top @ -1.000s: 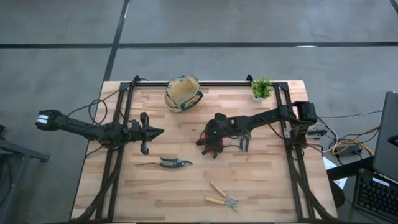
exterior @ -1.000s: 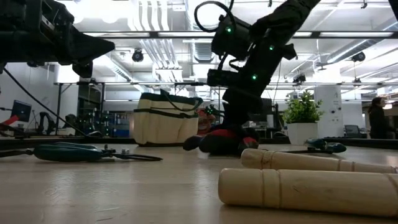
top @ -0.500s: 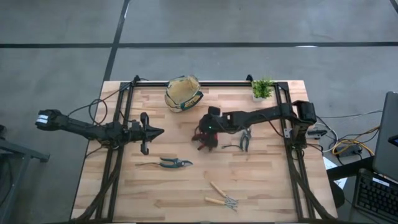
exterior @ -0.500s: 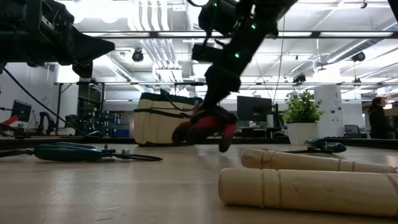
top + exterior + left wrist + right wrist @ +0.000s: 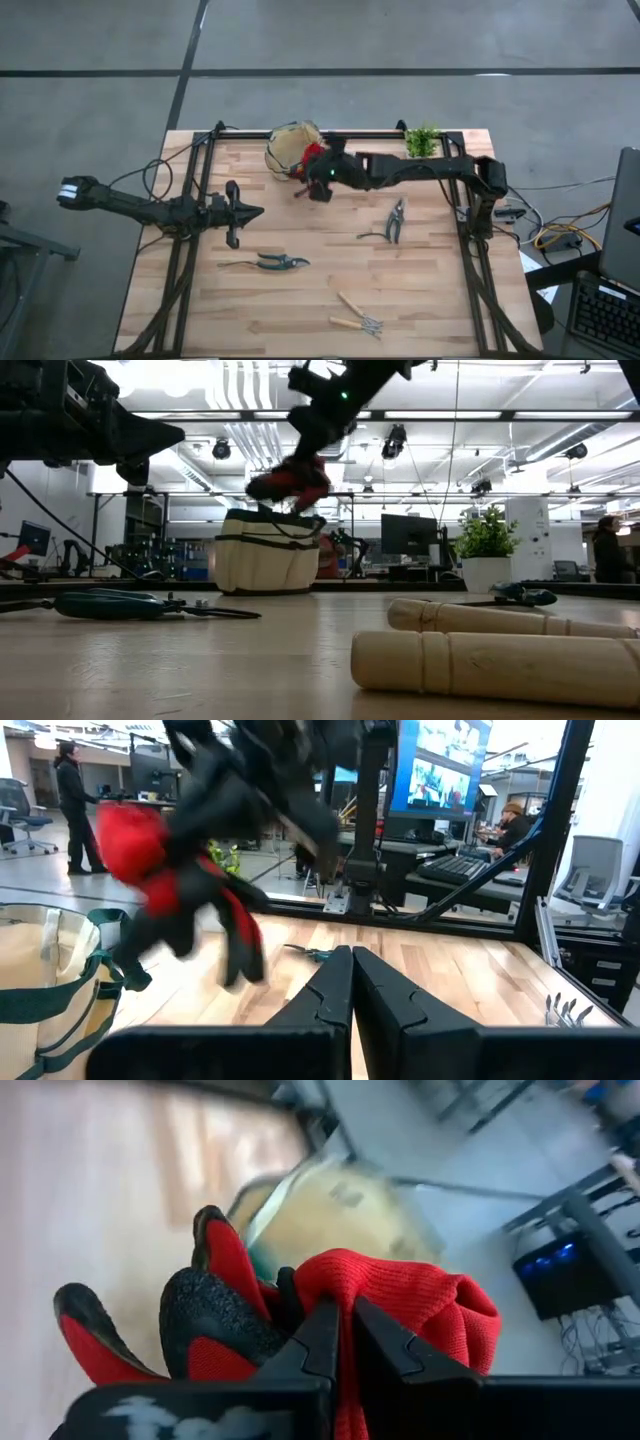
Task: Pick & Place Garden tools in Gardening bag
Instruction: Put the red gloves into the brown gardening bag
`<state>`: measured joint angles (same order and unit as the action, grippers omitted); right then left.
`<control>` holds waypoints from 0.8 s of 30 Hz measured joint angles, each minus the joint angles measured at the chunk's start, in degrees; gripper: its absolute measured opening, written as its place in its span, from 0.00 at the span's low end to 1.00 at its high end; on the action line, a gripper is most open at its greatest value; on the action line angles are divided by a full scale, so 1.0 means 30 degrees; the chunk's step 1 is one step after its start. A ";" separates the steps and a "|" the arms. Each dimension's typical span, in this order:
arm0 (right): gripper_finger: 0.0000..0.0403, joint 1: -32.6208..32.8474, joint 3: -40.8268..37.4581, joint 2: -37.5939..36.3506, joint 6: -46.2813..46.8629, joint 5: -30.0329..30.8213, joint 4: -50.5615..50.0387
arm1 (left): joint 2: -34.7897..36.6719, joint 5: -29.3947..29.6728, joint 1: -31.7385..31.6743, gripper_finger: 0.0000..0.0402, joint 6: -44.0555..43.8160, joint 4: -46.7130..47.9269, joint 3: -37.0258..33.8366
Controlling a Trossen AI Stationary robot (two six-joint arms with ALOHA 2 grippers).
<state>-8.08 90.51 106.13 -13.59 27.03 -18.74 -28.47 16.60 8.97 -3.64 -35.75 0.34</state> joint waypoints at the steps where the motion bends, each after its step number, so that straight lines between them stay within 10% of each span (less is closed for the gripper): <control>1: 0.03 -0.0226 0.0190 -0.0005 0.0016 -0.0008 0.0492 | 0.0001 0.0000 0.0000 0.03 -0.0007 0.0000 0.0000; 24: 0.03 -0.4668 0.0370 0.3702 0.2005 -0.2177 0.8021 | -0.0079 0.0000 0.0000 0.03 -0.0007 0.0284 0.0000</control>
<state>-22.09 91.62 117.23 -7.57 20.50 5.32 -28.71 16.60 8.97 -3.66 -34.89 0.34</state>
